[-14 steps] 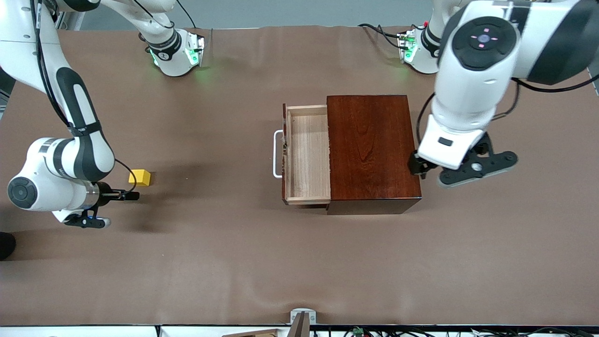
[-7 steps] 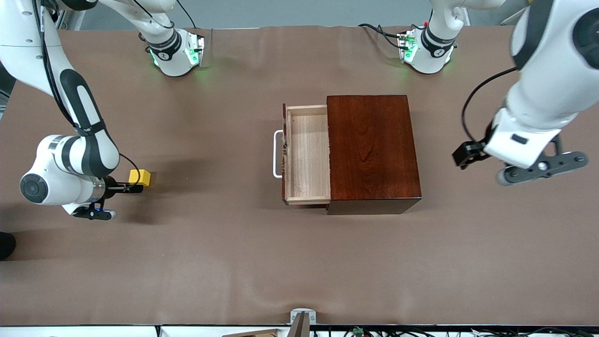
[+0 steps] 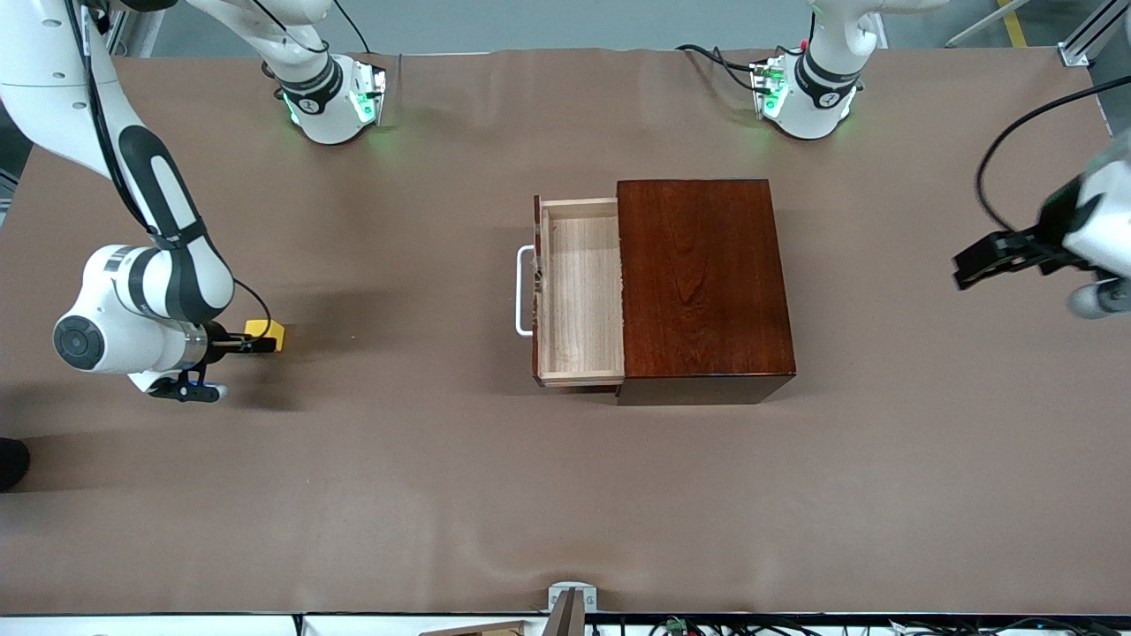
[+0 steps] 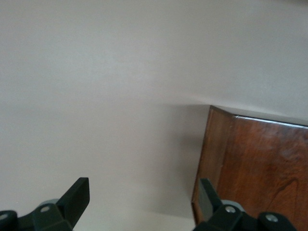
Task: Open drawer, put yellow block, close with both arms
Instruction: 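Grasp the yellow cube with the right gripper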
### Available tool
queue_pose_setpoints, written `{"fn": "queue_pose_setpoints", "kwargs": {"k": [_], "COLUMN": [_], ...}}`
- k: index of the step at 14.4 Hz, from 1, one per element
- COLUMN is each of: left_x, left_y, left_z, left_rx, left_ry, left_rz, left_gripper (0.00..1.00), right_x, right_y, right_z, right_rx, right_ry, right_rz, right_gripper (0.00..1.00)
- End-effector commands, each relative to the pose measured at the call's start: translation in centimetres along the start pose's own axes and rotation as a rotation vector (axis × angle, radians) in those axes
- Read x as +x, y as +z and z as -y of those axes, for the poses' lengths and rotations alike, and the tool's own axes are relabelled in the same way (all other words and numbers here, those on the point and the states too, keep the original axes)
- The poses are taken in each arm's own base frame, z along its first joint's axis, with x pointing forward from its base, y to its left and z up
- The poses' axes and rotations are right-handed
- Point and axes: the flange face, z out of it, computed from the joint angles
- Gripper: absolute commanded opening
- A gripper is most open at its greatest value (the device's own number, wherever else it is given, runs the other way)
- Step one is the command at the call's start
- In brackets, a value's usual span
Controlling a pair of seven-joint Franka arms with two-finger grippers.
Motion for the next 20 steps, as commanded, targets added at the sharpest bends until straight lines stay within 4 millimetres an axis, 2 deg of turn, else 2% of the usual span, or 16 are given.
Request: {"fn": "queue_pose_setpoints", "kwargs": {"k": [1,2,4,7,8,9,11,14,17,18,20], "left_x": [-1.8,-2.3,-2.8,-2.9,-3.0,-3.0,-2.9,-2.9,-2.9,-3.0,-3.6], "left_y": [-0.5,-0.6,-0.7,-1.1,-1.2,-1.2,-1.2,-1.2,-0.9,-0.9,-1.4], "left_z": [2.2,2.8,3.6,3.8,3.8,3.7,3.9,4.3,3.6,3.3,1.5], "left_rx": [-0.016,-0.016,-0.014,-0.015,-0.015,-0.013,-0.013,-0.014,-0.014,-0.014,-0.016], "left_ry": [0.047,0.044,0.041,0.044,0.050,0.053,0.076,0.097,0.113,0.119,0.154], "left_rz": [0.007,0.008,0.010,0.004,0.004,0.004,0.002,0.003,0.008,0.009,0.001], "left_gripper": [1.00,1.00,1.00,1.00,1.00,1.00,1.00,1.00,1.00,1.00,1.00], "right_x": [-1.4,-1.4,-1.6,-1.8,-1.8,-1.8,-1.9,-1.9,-2.1,-2.2,-2.3], "right_y": [-0.8,-0.6,0.1,0.7,0.7,0.7,0.6,-0.3,-1.9,-3.1,-5.7], "right_z": [0.3,0.2,0.5,0.4,0.3,0.5,0.9,2.0,4.0,4.7,5.6], "right_rx": [0.001,0.002,0.001,0.002,0.002,0.001,0.001,-0.004,-0.001,0.001,0.008], "right_ry": [-0.016,-0.013,-0.017,-0.015,-0.013,-0.016,-0.022,-0.038,-0.054,-0.063,-0.050], "right_rz": [-0.023,-0.028,-0.031,-0.031,-0.029,-0.028,-0.021,-0.035,-0.051,-0.058,-0.064], "right_gripper": [0.93,0.86,0.78,0.78,0.74,0.62,0.30,0.03,0.00,0.00,0.00]}}
